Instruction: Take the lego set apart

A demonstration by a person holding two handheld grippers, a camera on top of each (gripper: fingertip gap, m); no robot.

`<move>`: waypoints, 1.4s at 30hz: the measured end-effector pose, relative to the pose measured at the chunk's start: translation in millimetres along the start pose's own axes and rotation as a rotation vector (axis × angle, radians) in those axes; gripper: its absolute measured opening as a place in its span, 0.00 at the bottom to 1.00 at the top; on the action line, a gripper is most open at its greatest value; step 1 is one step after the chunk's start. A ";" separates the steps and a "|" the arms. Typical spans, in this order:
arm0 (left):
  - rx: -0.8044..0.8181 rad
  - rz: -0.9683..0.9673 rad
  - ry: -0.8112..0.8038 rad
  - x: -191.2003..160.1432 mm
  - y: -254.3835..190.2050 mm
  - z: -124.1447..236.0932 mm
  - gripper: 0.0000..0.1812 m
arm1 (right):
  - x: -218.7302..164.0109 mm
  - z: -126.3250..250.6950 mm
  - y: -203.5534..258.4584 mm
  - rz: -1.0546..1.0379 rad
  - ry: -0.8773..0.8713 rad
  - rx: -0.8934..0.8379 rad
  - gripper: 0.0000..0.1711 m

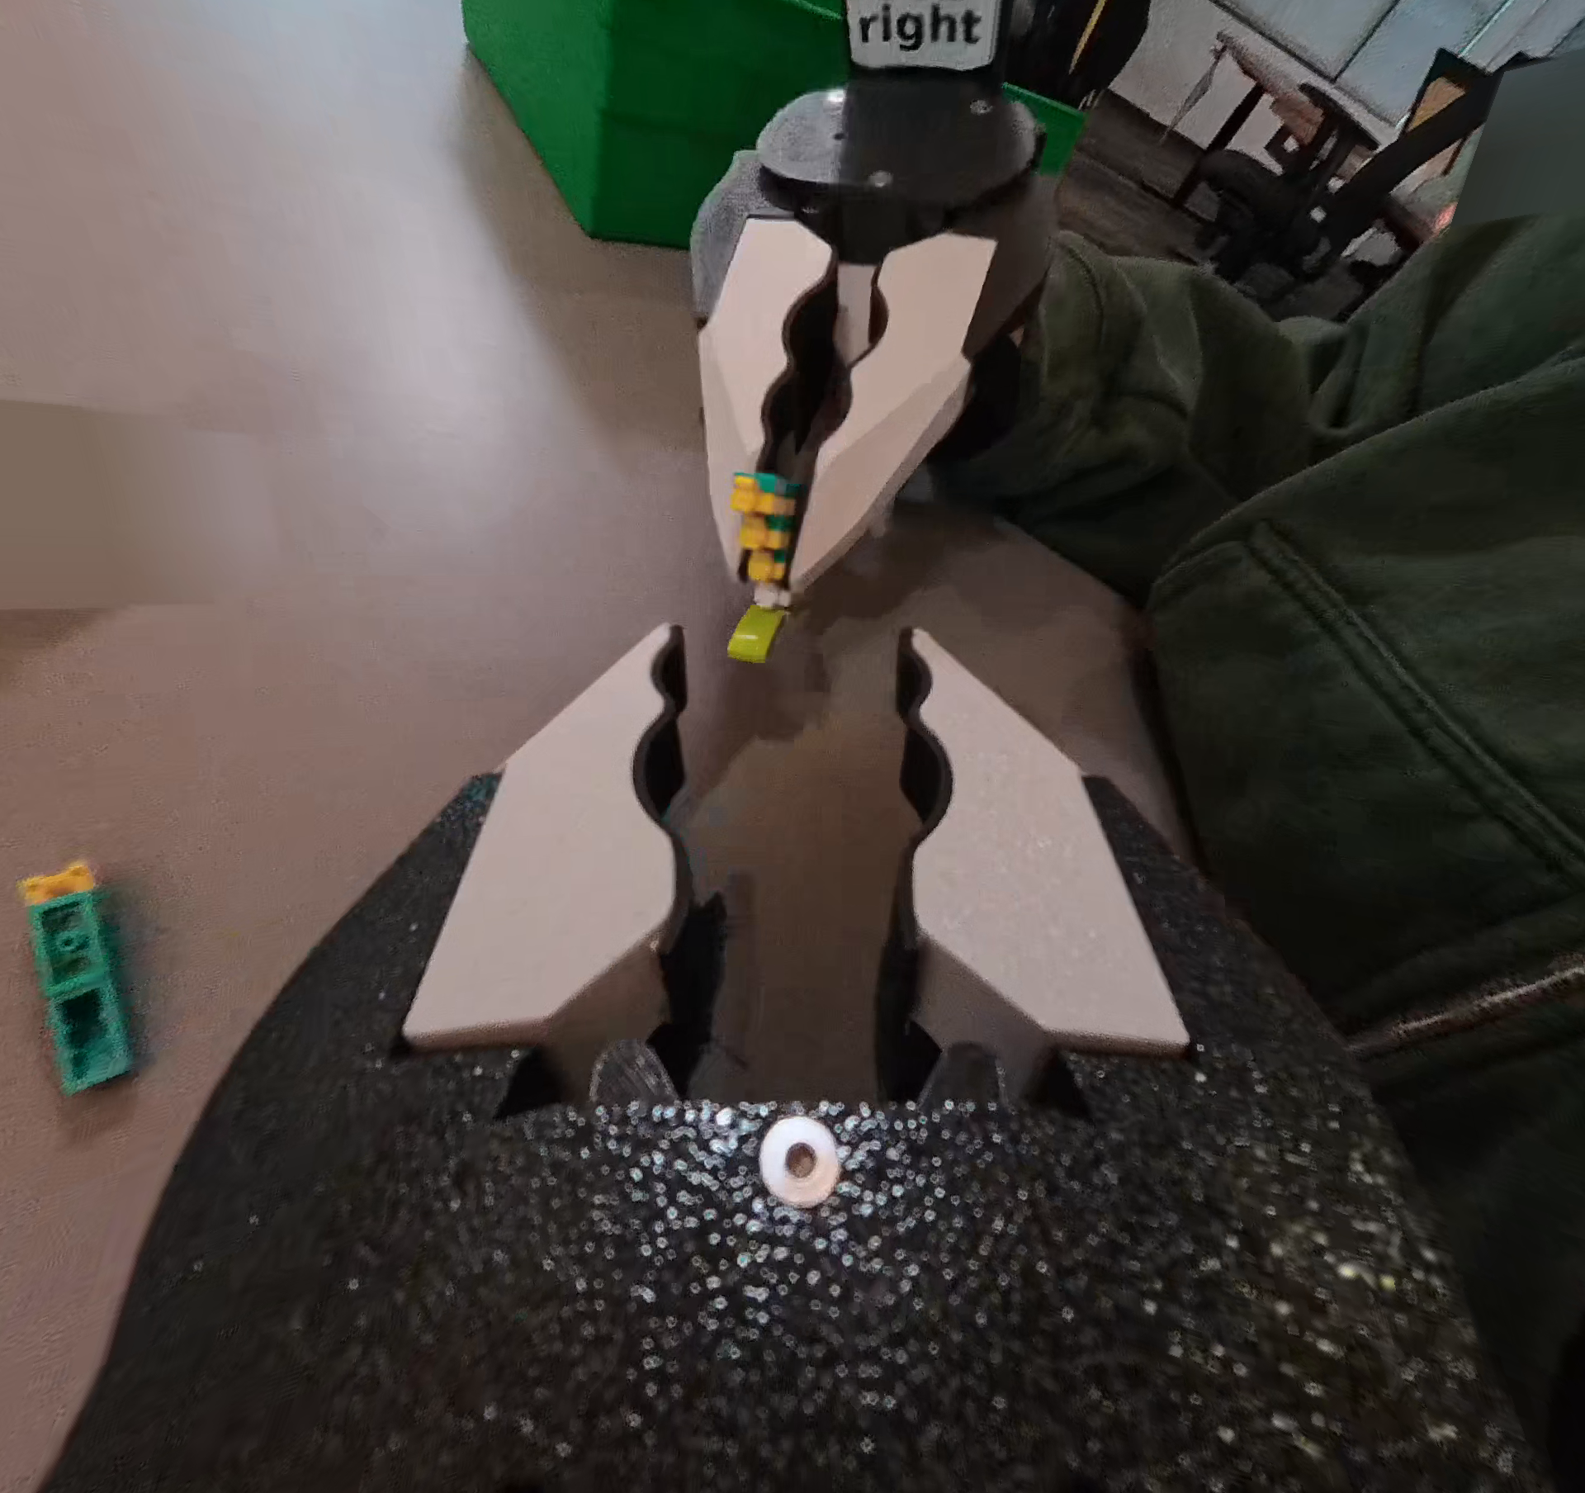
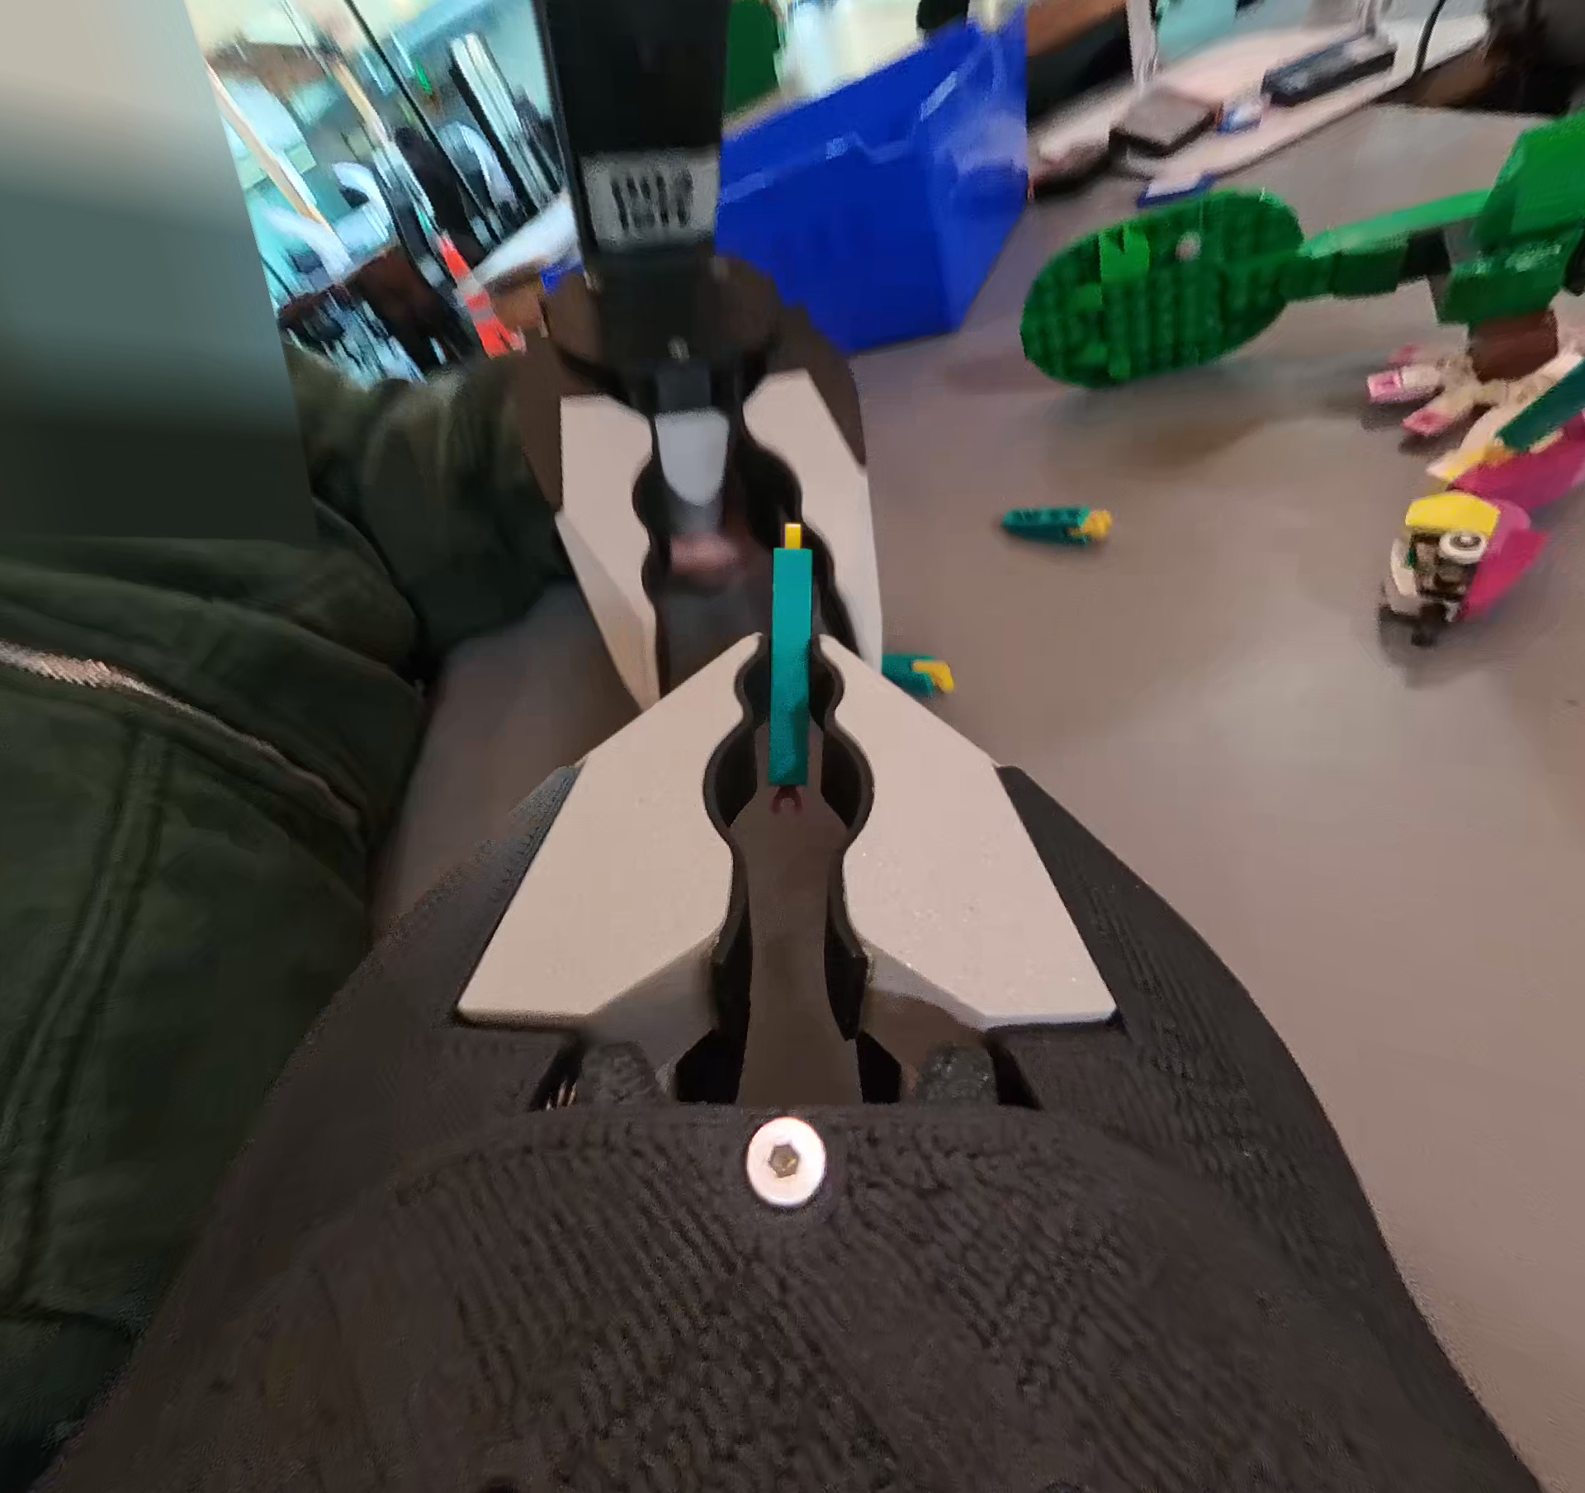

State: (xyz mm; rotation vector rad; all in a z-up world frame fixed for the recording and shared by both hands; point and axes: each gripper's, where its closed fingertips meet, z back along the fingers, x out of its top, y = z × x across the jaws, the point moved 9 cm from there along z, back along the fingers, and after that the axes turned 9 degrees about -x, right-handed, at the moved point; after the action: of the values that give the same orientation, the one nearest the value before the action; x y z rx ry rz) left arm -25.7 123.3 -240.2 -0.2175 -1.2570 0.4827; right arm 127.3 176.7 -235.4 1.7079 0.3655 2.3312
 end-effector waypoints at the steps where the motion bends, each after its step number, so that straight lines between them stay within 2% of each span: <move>1: -0.020 0.020 -0.012 -0.4 -0.5 -3.0 0.25 | 2.4 -0.9 0.8 -0.029 -0.043 0.016 0.03; 4: -0.079 0.065 -0.122 5.2 -2.0 -5.6 0.20 | 6.9 -1.3 2.8 -0.104 -0.126 0.077 0.03; 6: -0.126 0.117 -0.252 10.7 -1.5 -3.5 0.12 | 8.9 -2.4 5.2 -0.132 -0.166 0.108 0.04; 8: -0.154 0.156 -0.278 10.7 1.9 -1.6 0.07 | 11.2 -1.6 5.3 -0.142 -0.195 0.099 0.03; 9: -0.147 0.163 -0.251 9.6 3.8 -0.1 0.04 | 11.5 0.3 3.5 -0.132 -0.191 0.072 0.14; 11: -0.121 0.148 -0.187 8.4 5.5 2.8 0.03 | 11.7 6.7 -0.8 -0.100 -0.160 0.028 0.15; 15: -0.116 0.114 -0.049 4.6 1.4 -0.4 0.04 | 8.4 11.9 0.5 -0.050 -0.102 0.048 0.07; 17: -0.118 0.104 -0.007 1.1 0.0 -3.0 0.04 | 5.5 8.9 2.8 -0.059 -0.073 0.085 0.07; 18: -0.126 0.108 0.002 0.3 -0.8 -3.6 0.04 | 3.4 6.5 3.9 -0.065 -0.050 0.099 0.09; 20: -0.130 0.110 0.011 -0.1 0.2 -3.9 0.04 | -0.4 1.8 5.2 -0.066 -0.014 0.112 0.04; 24: -0.102 0.107 -0.024 0.3 1.4 -1.7 0.05 | 0.0 0.1 4.3 -0.080 -0.033 0.107 0.03; 25: -0.080 0.098 -0.062 1.9 1.6 -1.7 0.11 | 1.1 0.6 4.0 -0.092 -0.048 0.113 0.03; 26: -0.073 0.090 -0.089 3.2 1.2 -2.5 0.23 | 2.1 0.6 4.2 -0.104 -0.064 0.121 0.03; 27: -0.079 0.088 -0.099 3.8 0.4 -3.9 0.27 | 3.2 -0.2 4.8 -0.112 -0.078 0.127 0.03; 28: -0.093 0.085 -0.112 4.0 -0.4 -6.0 0.25 | 3.8 -1.5 5.6 -0.118 -0.089 0.134 0.03; 31: -0.092 0.077 -0.158 5.0 0.7 -7.3 0.04 | 5.2 -3.6 6.0 -0.135 -0.119 0.127 0.06; 34: -0.100 0.096 -0.136 5.2 1.2 -4.7 0.04 | 7.3 2.9 1.9 -0.138 -0.144 0.113 0.09; 37: -0.126 0.106 -0.115 3.5 0.0 -5.8 0.04 | 5.8 2.5 3.7 -0.107 -0.122 0.116 0.05; 42: -0.145 0.093 -0.079 3.0 -4.0 -7.1 0.04 | 4.3 0.8 7.9 -0.053 -0.090 0.133 0.03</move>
State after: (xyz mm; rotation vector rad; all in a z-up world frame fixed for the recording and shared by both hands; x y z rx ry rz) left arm -17.4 121.9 -238.1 -0.3843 -1.3646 0.4837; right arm 126.4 170.7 -228.7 1.8326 0.5534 2.2286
